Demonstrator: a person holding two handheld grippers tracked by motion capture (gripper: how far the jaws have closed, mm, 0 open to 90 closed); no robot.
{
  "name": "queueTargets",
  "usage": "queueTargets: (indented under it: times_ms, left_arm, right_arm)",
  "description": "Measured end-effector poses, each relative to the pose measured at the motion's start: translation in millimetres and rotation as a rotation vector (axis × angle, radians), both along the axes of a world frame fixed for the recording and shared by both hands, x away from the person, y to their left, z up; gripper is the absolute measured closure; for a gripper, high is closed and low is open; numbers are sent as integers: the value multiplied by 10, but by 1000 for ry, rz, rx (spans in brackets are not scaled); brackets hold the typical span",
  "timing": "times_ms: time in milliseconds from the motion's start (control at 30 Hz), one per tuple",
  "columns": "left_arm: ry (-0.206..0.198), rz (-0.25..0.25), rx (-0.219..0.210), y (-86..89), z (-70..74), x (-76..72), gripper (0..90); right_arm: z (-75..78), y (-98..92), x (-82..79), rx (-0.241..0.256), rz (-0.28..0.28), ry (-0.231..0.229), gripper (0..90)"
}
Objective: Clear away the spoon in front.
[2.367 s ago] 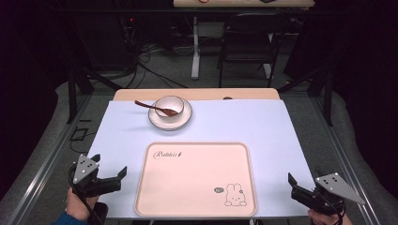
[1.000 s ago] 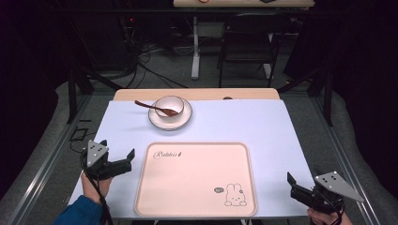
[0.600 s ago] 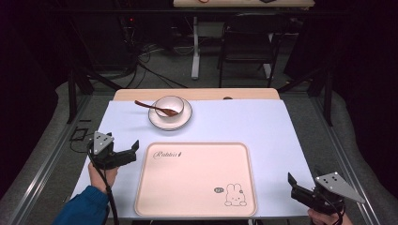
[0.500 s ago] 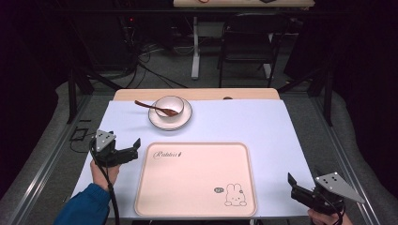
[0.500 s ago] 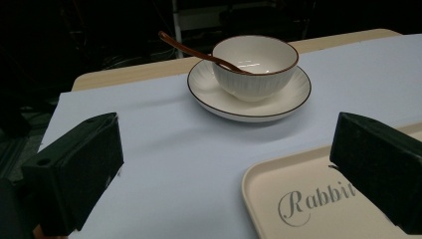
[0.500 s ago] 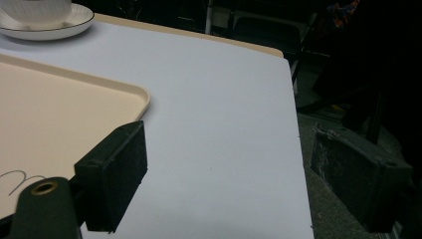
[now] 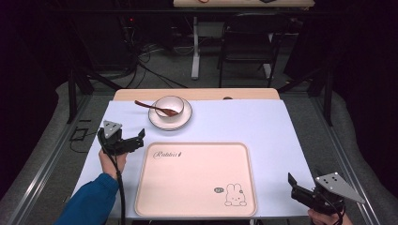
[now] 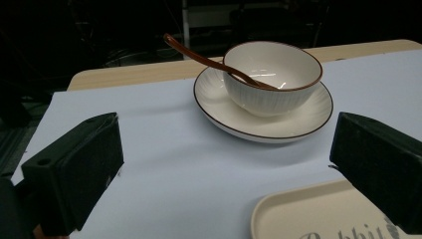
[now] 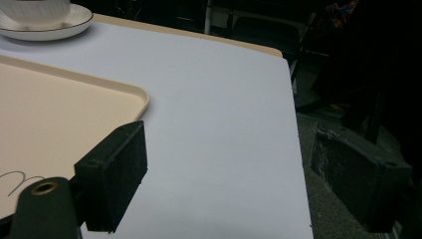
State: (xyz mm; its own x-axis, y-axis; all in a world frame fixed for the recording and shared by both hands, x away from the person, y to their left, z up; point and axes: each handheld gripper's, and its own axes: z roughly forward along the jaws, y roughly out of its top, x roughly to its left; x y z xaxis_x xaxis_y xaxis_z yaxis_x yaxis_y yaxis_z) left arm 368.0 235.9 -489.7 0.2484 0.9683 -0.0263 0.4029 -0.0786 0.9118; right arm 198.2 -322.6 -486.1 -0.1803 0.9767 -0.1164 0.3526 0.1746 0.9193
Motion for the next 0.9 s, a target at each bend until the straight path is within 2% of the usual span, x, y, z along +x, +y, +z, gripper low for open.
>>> queueTargets:
  times_ms: [133,167,200,367,633,833,900]
  left_arm:
    - [13,1,-4,-22,-24,85,1]
    - [28,-5,-38,-30,-43,135,1]
    - [35,-5,-47,-38,-54,164,0]
    - [45,4,-45,-82,-90,286,0]
    - [50,24,-80,-108,-129,457,0]
    - [58,28,-73,-130,-169,563,0]
    - [45,42,-73,-142,-175,615,0]
  right_arm:
    - [0,4,0,-4,2,-1,142]
    - [1,4,0,-2,1,-1,142]
    - [1,3,-1,-2,1,-1,142]
    - [1,4,-1,0,1,-1,142]
    - [0,2,-2,0,0,-1,142]
    - [0,1,-2,-1,2,-1,142]
    - [0,0,0,-1,-2,1,142]
